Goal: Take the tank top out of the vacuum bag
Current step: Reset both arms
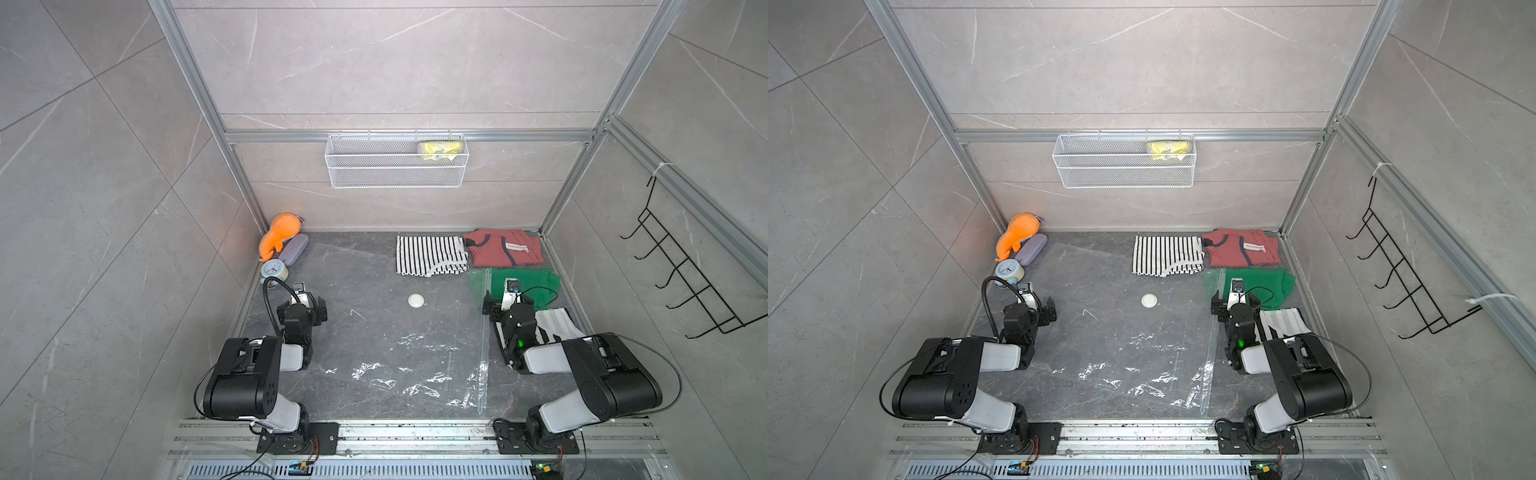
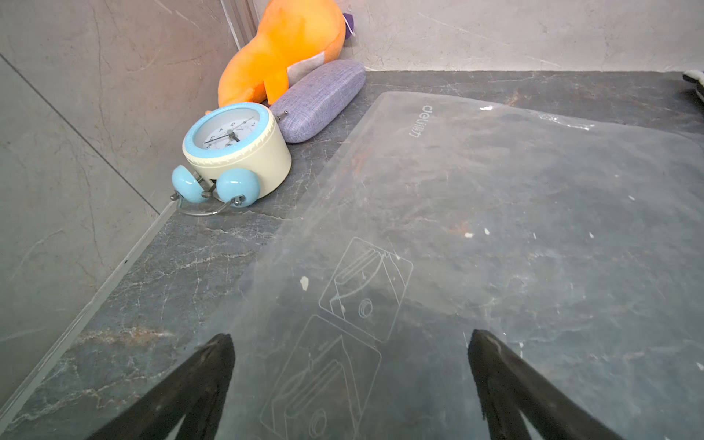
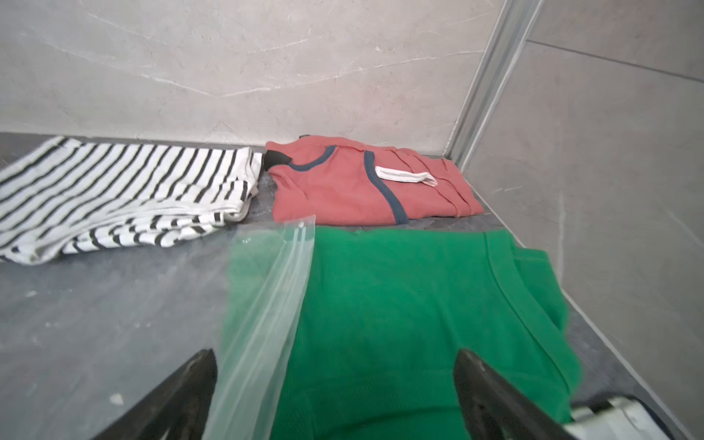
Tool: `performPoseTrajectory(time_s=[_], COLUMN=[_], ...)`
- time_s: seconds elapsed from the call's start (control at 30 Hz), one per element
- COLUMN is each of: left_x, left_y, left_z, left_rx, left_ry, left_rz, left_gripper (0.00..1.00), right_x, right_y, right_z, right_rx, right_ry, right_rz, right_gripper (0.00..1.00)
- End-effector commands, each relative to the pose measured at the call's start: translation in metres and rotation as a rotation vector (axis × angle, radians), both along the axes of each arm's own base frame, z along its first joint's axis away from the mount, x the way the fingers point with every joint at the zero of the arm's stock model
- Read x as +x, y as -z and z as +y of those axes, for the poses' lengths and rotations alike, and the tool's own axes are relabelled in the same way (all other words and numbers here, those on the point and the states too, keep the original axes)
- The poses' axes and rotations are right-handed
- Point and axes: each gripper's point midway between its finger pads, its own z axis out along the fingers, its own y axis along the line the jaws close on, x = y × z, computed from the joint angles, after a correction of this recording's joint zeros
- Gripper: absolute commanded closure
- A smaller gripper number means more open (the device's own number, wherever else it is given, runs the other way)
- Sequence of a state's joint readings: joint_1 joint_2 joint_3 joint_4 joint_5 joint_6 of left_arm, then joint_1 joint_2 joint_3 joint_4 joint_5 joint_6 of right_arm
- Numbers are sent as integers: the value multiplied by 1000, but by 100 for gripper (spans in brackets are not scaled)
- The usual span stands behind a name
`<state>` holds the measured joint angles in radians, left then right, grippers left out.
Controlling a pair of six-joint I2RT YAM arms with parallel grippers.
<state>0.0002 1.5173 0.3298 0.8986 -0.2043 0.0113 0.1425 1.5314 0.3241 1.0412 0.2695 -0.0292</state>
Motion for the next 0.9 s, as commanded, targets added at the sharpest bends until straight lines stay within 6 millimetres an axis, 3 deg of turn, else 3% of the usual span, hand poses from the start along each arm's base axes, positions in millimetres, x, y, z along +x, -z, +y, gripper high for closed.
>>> performPoseTrajectory(time_s=[0.0, 0.87], left_x=[6, 5], left_y=[-5, -4], left_z=[2, 2], left_rx=[-59, -60], left_ry=[22, 20], left_rz=[-4, 1], left_gripper=[0, 0], right_x=[-1, 1], right_y=[20, 18], right_z=[9, 10], right_rx=[71, 56], right_ry=[-74, -69], right_rz=[103, 81], right_gripper=[0, 0])
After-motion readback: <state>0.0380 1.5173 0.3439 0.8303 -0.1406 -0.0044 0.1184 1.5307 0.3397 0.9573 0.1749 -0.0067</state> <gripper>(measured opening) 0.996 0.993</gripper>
